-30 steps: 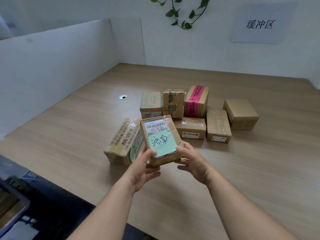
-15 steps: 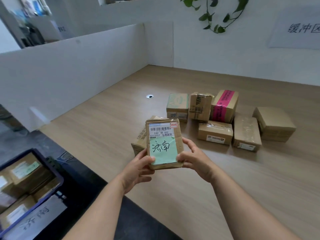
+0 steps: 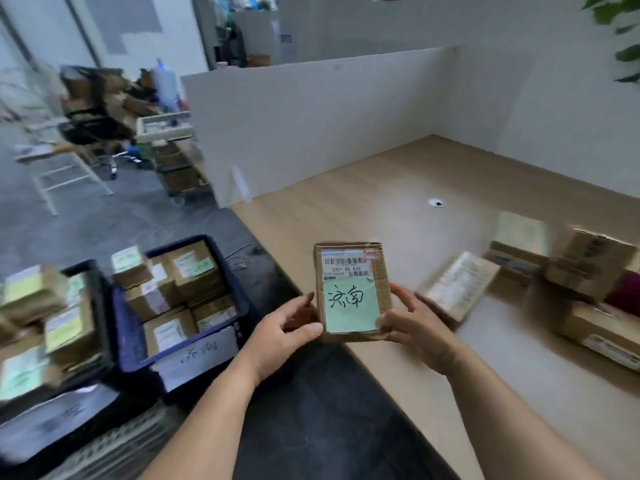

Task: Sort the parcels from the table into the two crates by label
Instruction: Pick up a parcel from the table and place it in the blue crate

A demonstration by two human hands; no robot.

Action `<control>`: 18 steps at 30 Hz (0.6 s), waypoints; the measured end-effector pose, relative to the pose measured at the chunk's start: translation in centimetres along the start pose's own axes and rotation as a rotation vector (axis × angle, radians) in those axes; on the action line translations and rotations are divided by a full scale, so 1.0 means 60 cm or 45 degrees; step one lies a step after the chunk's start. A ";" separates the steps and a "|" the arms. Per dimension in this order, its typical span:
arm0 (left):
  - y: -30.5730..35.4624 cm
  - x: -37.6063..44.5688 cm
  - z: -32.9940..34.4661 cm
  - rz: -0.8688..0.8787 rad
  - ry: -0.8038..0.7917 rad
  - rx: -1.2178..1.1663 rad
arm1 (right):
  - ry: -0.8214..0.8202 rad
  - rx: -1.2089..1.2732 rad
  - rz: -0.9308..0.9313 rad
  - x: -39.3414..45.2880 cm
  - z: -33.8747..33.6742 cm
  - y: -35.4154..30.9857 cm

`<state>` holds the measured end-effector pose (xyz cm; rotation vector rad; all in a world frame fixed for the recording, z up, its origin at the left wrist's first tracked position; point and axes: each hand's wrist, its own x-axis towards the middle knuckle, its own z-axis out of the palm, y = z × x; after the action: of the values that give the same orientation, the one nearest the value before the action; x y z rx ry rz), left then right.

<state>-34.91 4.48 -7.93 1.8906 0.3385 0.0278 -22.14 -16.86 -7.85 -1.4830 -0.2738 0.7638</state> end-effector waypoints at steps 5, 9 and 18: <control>-0.062 -0.028 -0.117 -0.080 0.132 -0.033 | -0.149 -0.057 0.077 0.077 0.129 0.005; -0.126 -0.045 -0.205 -0.148 0.187 -0.049 | -0.234 -0.113 0.096 0.139 0.230 0.012; -0.220 -0.071 -0.350 -0.307 0.347 -0.049 | -0.396 -0.268 0.162 0.246 0.412 0.042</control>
<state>-45.77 26.75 -12.34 1.7980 0.7450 0.1291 -26.85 11.37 -11.72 -1.5871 -0.5105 1.0974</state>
